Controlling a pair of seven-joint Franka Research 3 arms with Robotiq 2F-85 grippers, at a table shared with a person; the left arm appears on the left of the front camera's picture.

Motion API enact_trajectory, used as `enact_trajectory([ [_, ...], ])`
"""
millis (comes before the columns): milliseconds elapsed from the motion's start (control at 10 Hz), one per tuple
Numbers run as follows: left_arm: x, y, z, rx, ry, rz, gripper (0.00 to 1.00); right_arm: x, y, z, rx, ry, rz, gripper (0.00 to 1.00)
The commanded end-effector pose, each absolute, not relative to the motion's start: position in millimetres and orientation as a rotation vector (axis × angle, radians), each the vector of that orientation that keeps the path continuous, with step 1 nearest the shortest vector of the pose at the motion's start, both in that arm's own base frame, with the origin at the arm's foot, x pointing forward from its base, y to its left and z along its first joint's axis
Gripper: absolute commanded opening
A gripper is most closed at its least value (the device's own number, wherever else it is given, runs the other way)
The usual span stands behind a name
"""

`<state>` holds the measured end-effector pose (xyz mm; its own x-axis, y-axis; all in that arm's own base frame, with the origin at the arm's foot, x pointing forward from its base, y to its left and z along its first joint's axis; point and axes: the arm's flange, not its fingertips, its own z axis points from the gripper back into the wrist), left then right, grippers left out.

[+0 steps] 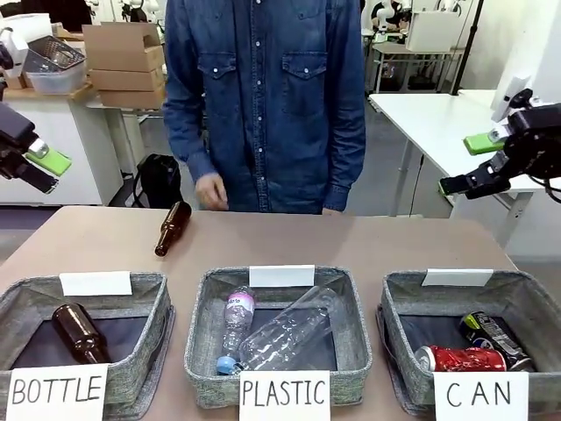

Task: Sort the can waste into the basket.
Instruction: Pick up the can waste from the table and place it in the right Fabric basket.

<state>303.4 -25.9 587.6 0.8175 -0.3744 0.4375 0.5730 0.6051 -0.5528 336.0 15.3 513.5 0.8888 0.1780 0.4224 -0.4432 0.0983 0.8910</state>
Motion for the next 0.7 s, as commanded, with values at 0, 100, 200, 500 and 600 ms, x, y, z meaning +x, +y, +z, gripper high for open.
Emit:
enact_trajectory([
  [0,301.2,-22.8,588.5,-0.727,-0.285,-0.564,1.00,337.1,8.4,513.3,1.397,-0.242,0.492,1.00],
  [100,301.2,-22.8,588.5,-0.727,-0.285,-0.564,1.00,337.1,8.4,513.3,1.397,-0.242,0.492,1.00],
  [200,301.2,-22.8,588.5,-0.727,-0.285,-0.564,1.00,337.1,8.4,513.3,1.397,-0.242,0.492,1.00],
  [500,301.2,-22.8,588.5,-0.727,-0.285,-0.564,1.00,337.1,8.4,513.3,1.397,-0.242,0.492,1.00],
  [600,301.2,-22.8,588.5,-0.727,-0.285,-0.564,1.00,337.1,8.4,513.3,1.397,-0.242,0.492,1.00],
])
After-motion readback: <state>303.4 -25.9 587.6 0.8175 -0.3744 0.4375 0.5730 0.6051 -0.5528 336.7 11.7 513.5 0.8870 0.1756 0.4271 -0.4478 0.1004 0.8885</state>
